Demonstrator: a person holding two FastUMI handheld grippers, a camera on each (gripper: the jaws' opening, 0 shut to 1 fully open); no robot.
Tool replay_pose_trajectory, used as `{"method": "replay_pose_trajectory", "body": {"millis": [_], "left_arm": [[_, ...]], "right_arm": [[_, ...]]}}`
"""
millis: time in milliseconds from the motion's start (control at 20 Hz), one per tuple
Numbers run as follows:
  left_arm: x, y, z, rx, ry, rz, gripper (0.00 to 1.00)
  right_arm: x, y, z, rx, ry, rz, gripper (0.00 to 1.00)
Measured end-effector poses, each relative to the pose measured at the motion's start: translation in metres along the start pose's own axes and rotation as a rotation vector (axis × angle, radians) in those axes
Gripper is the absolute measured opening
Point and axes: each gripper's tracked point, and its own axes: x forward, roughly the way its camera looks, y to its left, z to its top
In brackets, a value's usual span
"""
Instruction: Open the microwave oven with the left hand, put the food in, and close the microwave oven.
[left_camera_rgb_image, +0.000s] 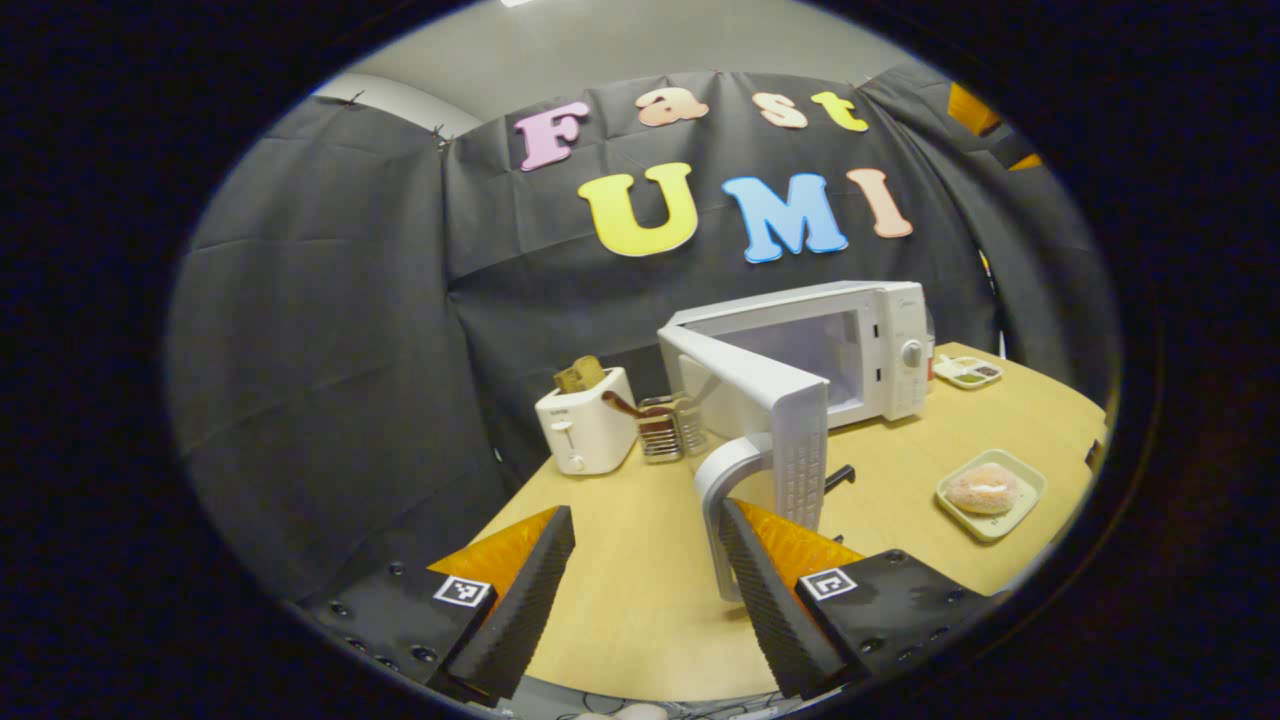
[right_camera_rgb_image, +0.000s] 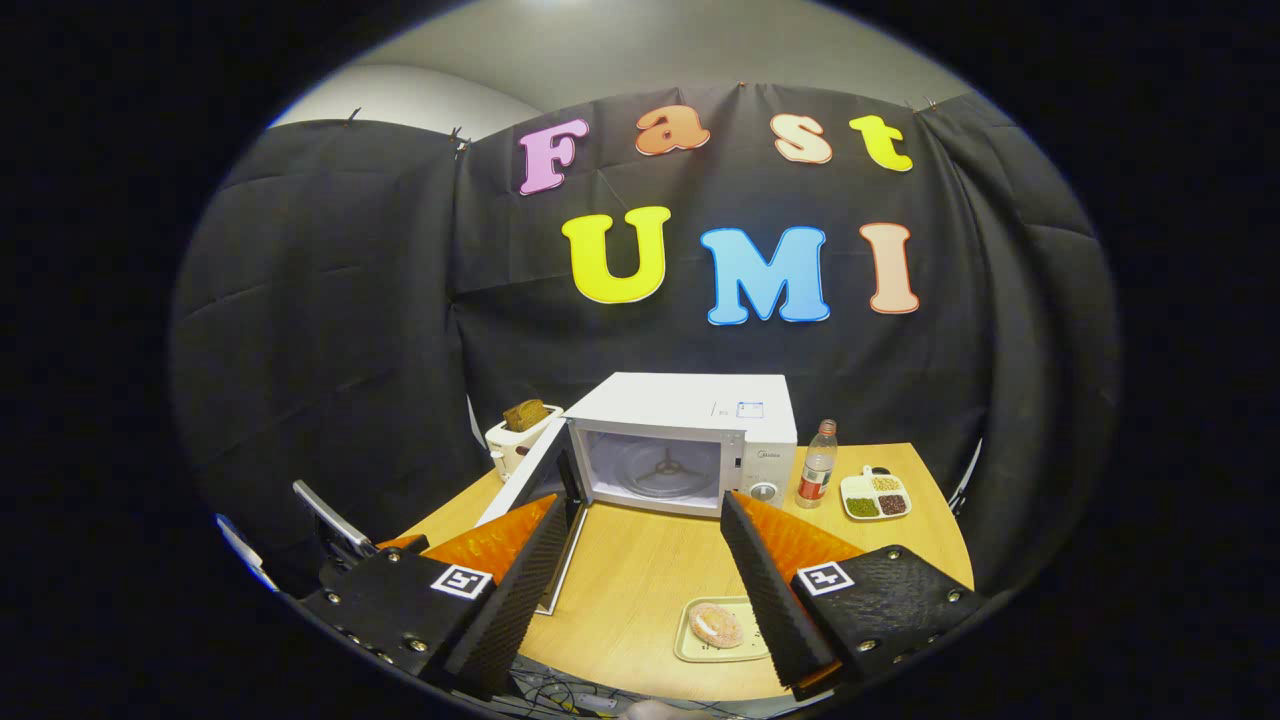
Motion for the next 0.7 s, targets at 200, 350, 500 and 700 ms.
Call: {"method": "replay_pose_trajectory", "body": {"millis": [200, 350, 500, 700], "left_arm": [[0.002, 0.056, -0.005, -0.024, 0.026, 0.091, 1.00], [0.000, 0.069, 0.002, -0.022, 0.020, 0.113, 1.00], [-0.011, 0.065, 0.021, -0.013, -0.006, 0.106, 0.96], [-0.031, 0.049, 0.063, -0.045, -0.049, 0.075, 0.96]], "right_arm": [[0.005, -0.004, -0.010, 0.003, 0.004, -0.006, 0.95], [0.008, -0.013, -0.014, -0.006, 0.001, -0.022, 0.95], [0.011, -0.024, -0.027, -0.059, 0.004, -0.033, 0.95], [0.022, -0.047, -0.074, -0.133, 0.073, -0.040, 0.95]]}}
